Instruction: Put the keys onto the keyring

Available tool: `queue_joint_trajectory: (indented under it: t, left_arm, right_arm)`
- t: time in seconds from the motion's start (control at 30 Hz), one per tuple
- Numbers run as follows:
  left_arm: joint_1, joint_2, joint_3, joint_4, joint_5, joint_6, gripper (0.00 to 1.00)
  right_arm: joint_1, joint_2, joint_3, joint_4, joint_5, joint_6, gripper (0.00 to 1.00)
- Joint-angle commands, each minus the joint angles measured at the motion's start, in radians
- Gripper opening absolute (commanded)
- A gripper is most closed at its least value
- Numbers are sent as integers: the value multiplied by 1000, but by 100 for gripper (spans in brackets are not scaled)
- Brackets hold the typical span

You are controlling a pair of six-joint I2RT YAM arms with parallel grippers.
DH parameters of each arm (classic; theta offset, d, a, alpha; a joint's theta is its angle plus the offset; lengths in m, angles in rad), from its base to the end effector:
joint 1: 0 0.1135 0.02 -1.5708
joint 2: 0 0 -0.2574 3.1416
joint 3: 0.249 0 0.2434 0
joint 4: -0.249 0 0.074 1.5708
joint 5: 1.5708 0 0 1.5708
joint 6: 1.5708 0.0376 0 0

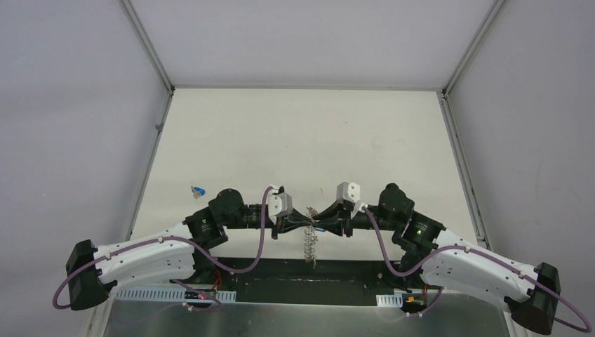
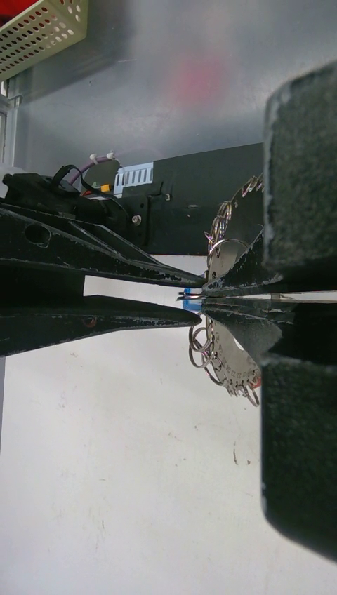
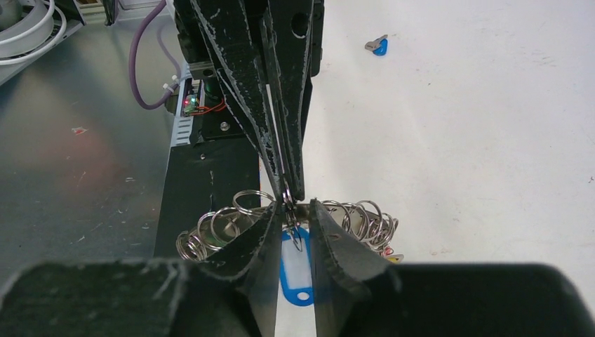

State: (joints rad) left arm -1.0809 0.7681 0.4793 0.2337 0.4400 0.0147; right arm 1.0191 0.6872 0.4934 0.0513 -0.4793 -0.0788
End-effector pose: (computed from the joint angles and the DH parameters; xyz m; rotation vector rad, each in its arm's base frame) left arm 0.0734 -0.1716 0.2767 1.2040 1.2760 -1.1560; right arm 0.0745 0.1541 0.2750 -1.2547 1.3264 1.0905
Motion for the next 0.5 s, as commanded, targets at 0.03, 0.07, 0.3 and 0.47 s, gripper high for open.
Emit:
queue_joint_trajectory:
  t: [0.03,0.07,0.3,0.47]
  left_arm:
    - [-9,-14,15,102,19,-5,0]
    - [-9,-15,15,103,20,-5,0]
    - [-8,-20,9,98,14,-10,0]
    - [-8,-34,8,65,-4,-8,9]
  right_arm:
    - [3,12,39,50,-15,7,14]
    - [3,12,39,49,-17,6,9]
    - [3,-6,34,41,-7,1,0]
    - [3,-12,54,-19,22,-20,0]
